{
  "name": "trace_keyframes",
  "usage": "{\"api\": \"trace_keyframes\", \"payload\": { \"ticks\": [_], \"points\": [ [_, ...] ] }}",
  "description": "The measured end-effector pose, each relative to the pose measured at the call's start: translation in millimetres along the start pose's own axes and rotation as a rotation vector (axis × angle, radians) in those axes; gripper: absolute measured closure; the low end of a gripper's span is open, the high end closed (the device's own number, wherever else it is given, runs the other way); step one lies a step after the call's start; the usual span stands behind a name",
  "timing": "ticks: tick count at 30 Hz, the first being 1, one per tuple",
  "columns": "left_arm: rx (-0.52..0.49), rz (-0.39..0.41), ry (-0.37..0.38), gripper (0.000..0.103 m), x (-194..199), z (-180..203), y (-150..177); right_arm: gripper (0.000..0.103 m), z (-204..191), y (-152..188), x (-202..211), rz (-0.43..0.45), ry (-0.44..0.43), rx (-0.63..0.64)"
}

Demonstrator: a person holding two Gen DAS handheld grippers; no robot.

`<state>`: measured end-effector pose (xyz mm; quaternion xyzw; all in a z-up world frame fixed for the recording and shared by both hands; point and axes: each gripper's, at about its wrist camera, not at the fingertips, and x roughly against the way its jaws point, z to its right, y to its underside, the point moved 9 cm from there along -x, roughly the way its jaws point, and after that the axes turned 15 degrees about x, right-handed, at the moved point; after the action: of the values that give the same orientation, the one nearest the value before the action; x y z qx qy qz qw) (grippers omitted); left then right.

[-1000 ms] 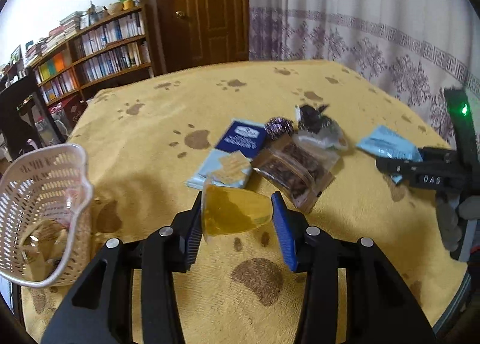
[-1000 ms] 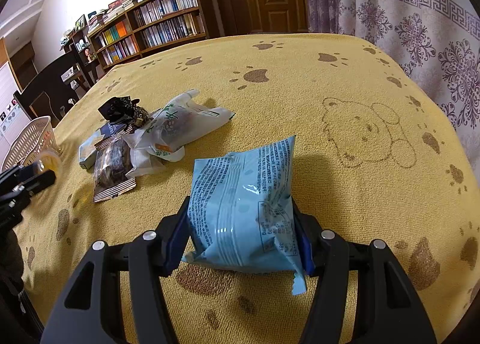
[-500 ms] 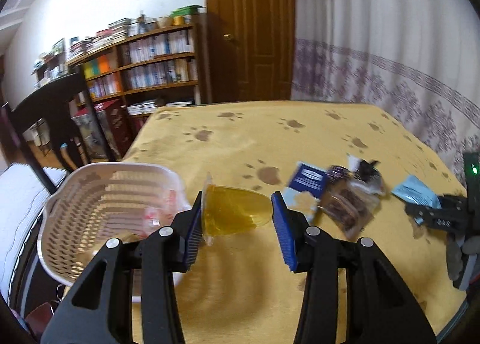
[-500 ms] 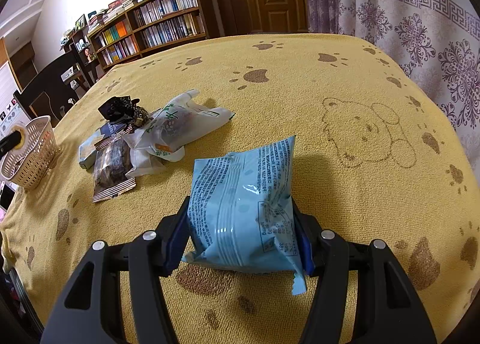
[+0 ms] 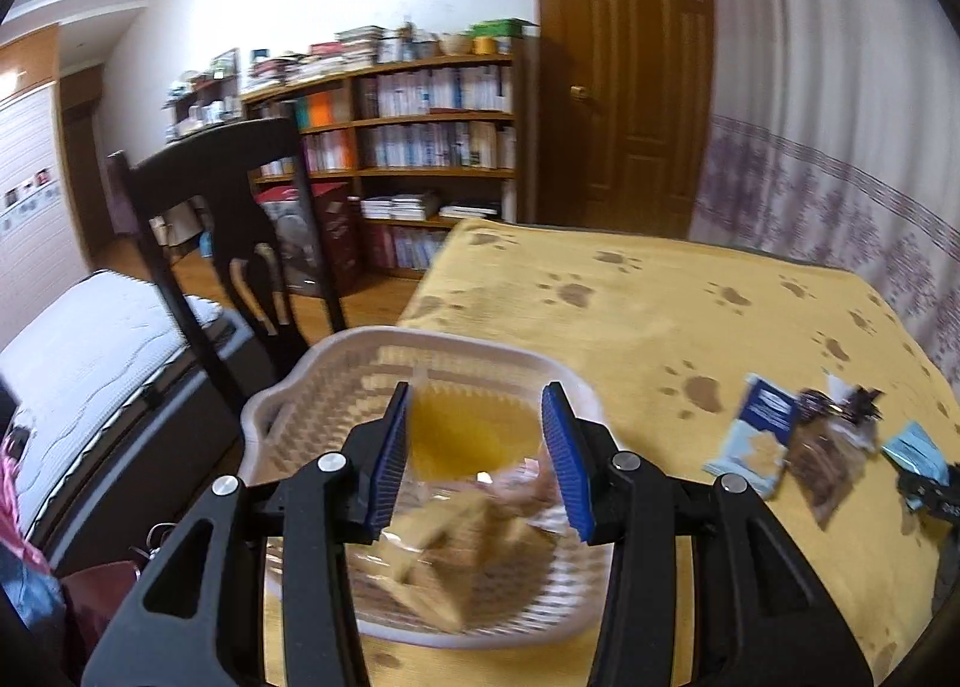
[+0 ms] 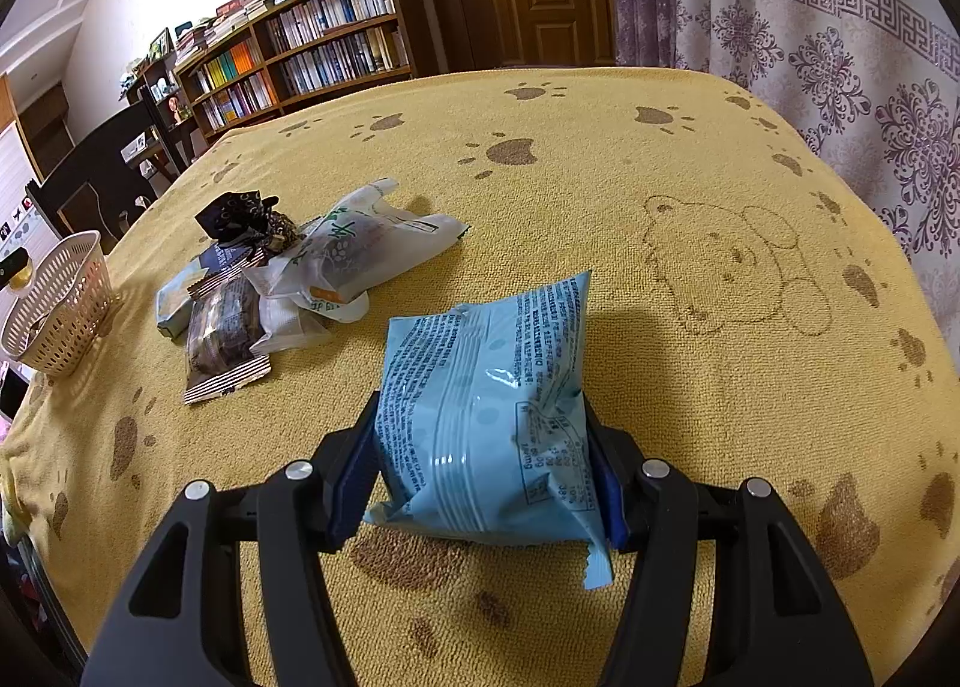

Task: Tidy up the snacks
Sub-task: 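Drop the yellow jelly cup into the white basket with the left gripper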

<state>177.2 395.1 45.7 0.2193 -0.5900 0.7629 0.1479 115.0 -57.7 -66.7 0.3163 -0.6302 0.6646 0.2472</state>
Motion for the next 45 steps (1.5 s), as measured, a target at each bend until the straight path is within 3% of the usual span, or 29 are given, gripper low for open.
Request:
{"api": "trace_keyframes", "payload": {
  "ticks": [1, 3, 8, 14, 27, 37, 45],
  "points": [
    [0.009, 0.005, -0.015, 0.052, -0.6, -5.3, -2.5, 0.044, 0.2, 0.0, 0.1, 0.000, 0.000, 0.001],
    [0.040, 0.022, -0.039, 0.033, 0.7, -17.8, -7.1, 0.044, 0.2, 0.1, 0.1, 0.000, 0.000, 0.000],
    [0.077, 0.036, -0.060, 0.019, 2.5, -31.0, -11.3, 0.044, 0.0, 0.2, 0.3, 0.000, 0.000, 0.001],
    [0.052, 0.041, -0.070, 0.010, 3.6, -26.0, -7.1, 0.044, 0.1, 0.2, 0.2, 0.001, -0.001, 0.001],
    [0.024, 0.051, -0.060, 0.007, 13.6, -15.6, -6.0, 0.044, 7.1, -1.3, 4.4, 0.020, -0.016, -0.036],
    [0.032, 0.078, -0.041, 0.007, 29.4, -15.6, -12.4, 0.044, -4.5, -5.7, 18.8, 0.058, -0.246, -0.203],
    [0.076, 0.091, -0.014, 0.007, 42.9, -29.4, -20.8, 0.044, -49.8, -37.4, 67.1, 0.178, -0.351, -0.159]
  ]
}}
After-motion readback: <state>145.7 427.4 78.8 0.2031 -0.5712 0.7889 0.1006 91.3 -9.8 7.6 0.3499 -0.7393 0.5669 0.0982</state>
